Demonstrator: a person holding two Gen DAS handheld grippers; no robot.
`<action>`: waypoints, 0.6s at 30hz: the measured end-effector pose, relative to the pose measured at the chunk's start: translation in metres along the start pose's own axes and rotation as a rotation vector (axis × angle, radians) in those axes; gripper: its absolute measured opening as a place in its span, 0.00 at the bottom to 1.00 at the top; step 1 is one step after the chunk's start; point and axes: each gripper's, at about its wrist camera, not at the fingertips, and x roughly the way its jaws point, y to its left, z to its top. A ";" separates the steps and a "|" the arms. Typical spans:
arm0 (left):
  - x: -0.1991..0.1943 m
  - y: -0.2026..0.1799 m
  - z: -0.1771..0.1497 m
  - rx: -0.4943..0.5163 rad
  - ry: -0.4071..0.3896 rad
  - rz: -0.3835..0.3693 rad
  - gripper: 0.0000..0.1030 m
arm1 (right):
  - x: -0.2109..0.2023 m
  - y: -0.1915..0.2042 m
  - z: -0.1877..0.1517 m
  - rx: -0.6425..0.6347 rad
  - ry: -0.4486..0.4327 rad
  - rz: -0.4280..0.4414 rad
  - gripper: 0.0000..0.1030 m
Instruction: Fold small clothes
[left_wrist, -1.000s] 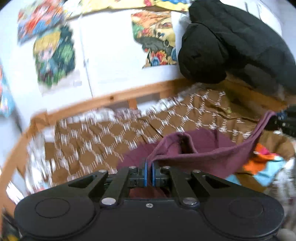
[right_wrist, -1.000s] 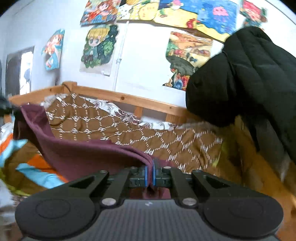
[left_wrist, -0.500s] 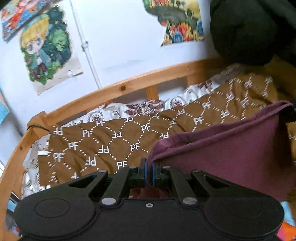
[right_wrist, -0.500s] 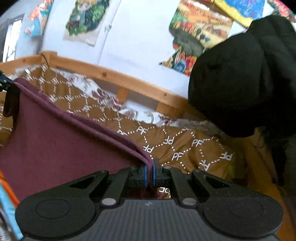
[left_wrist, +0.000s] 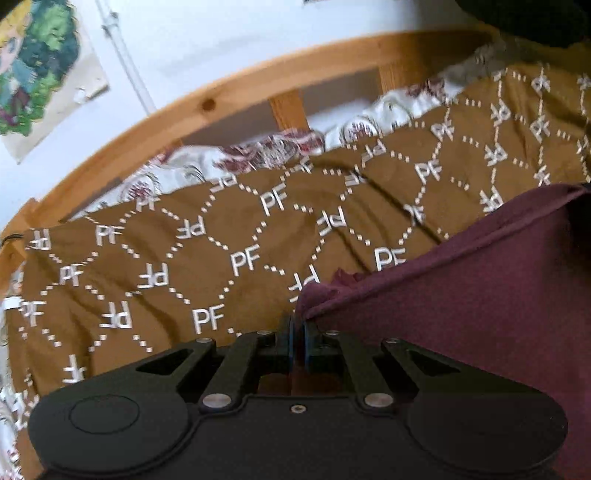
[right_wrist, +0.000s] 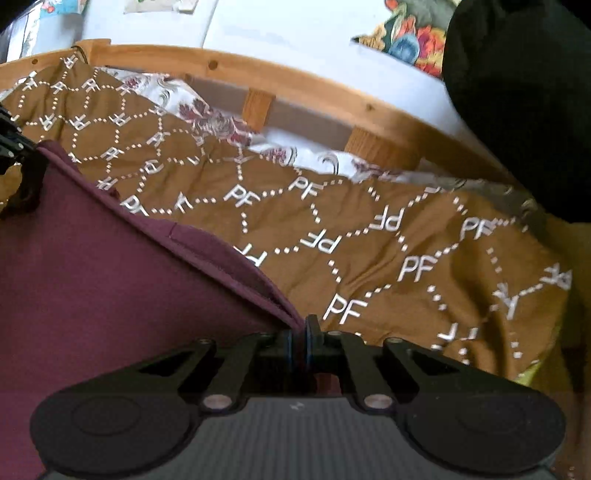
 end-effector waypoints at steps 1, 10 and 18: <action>0.006 0.001 -0.001 -0.005 0.013 -0.013 0.06 | 0.006 -0.002 -0.001 0.014 0.006 0.011 0.08; 0.023 0.024 -0.008 -0.059 0.024 -0.104 0.40 | 0.023 -0.018 -0.008 0.075 0.004 0.044 0.34; -0.009 0.046 -0.012 -0.051 -0.081 -0.153 0.94 | 0.002 -0.047 -0.016 0.218 -0.057 0.013 0.84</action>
